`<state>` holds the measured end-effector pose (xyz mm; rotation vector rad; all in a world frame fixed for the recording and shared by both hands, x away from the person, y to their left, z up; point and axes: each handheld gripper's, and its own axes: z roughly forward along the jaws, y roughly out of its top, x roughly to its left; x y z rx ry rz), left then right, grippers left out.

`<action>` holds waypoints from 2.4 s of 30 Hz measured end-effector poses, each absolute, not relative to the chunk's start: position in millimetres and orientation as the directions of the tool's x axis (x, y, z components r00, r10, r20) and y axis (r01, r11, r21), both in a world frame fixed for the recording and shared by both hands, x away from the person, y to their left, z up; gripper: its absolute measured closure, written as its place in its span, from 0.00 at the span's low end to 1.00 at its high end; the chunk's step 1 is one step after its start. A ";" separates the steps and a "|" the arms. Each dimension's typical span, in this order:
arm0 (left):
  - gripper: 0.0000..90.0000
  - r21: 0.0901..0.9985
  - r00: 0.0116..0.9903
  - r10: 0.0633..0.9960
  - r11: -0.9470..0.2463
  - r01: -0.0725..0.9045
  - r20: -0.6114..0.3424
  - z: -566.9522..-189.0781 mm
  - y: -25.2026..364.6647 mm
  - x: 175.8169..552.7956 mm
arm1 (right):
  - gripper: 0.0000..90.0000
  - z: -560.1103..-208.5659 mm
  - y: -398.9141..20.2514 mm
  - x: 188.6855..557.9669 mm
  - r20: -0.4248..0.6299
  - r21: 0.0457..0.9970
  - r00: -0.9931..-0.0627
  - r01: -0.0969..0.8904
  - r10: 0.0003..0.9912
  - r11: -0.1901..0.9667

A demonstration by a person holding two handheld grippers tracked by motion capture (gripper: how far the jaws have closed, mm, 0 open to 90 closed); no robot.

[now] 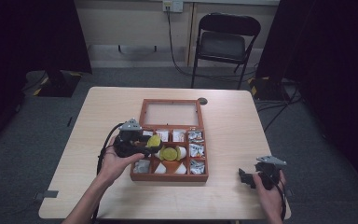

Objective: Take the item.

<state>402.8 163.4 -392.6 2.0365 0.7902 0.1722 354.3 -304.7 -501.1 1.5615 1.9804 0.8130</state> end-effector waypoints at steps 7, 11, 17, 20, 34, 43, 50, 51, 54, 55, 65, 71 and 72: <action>0.43 0.810 0.775 0.607 -0.359 0.464 -0.175 -387.5 172.4 403.3 | 0.00 -501.1 -304.7 354.3 -0.013 0.710 -0.228 0.684 0.974 0.169; 0.43 0.814 0.764 0.621 -0.346 0.468 -0.175 -386.4 179.2 403.6 | 0.00 -501.1 -304.7 354.3 -0.013 0.710 -0.228 0.684 0.974 0.170; 0.43 0.814 0.750 0.640 -0.340 0.471 -0.167 -383.4 188.9 404.4 | 0.00 -501.1 -304.7 354.3 -0.013 0.710 -0.228 0.684 0.974 0.170; 0.43 0.818 0.743 0.651 -0.336 0.466 -0.156 -381.9 192.2 403.8 | 0.00 -501.1 -304.7 354.3 -0.013 0.710 -0.228 0.684 0.974 0.170; 0.43 0.822 0.700 0.697 -0.299 0.484 -0.158 -380.8 214.2 407.4 | 0.00 -501.1 -304.7 354.3 -0.013 0.710 -0.228 0.684 0.974 0.169; 0.43 0.819 0.666 0.730 -0.282 0.500 -0.155 -382.8 228.7 411.3 | 0.00 -501.1 -304.7 354.3 -0.013 0.710 -0.228 0.684 0.974 0.169; 0.43 0.824 0.633 0.760 -0.260 0.504 -0.147 -384.0 241.8 414.2 | 0.00 -501.1 -304.7 354.3 -0.013 0.710 -0.228 0.684 0.974 0.170; 0.43 0.824 0.629 0.764 -0.259 0.504 -0.145 -384.3 243.4 414.8 | 0.00 -501.1 -304.7 354.4 -0.013 0.710 -0.228 0.684 0.974 0.169; 0.43 0.820 0.619 0.773 -0.260 0.510 -0.139 -385.4 247.0 416.2 | 0.00 -501.1 -304.7 354.3 -0.013 0.710 -0.228 0.684 0.974 0.170; 0.43 0.819 0.614 0.777 -0.257 0.513 -0.141 -386.1 248.9 416.8 | 0.00 -501.1 -304.7 354.3 -0.013 0.710 -0.228 0.684 0.974 0.169; 0.43 0.790 0.546 0.824 -0.232 0.567 -0.150 -404.8 266.7 426.4 | 0.00 -500.9 -304.9 354.4 -0.014 0.711 -0.228 0.683 0.974 0.170; 0.43 0.777 0.524 0.837 -0.224 0.589 -0.156 -413.5 272.6 430.5 | 0.00 -500.9 -304.9 354.4 -0.014 0.711 -0.228 0.683 0.974 0.170; 0.43 0.772 0.525 0.837 -0.227 0.593 -0.157 -415.9 273.9 431.6 | 0.00 -500.9 -304.9 354.4 -0.014 0.711 -0.228 0.683 0.974 0.170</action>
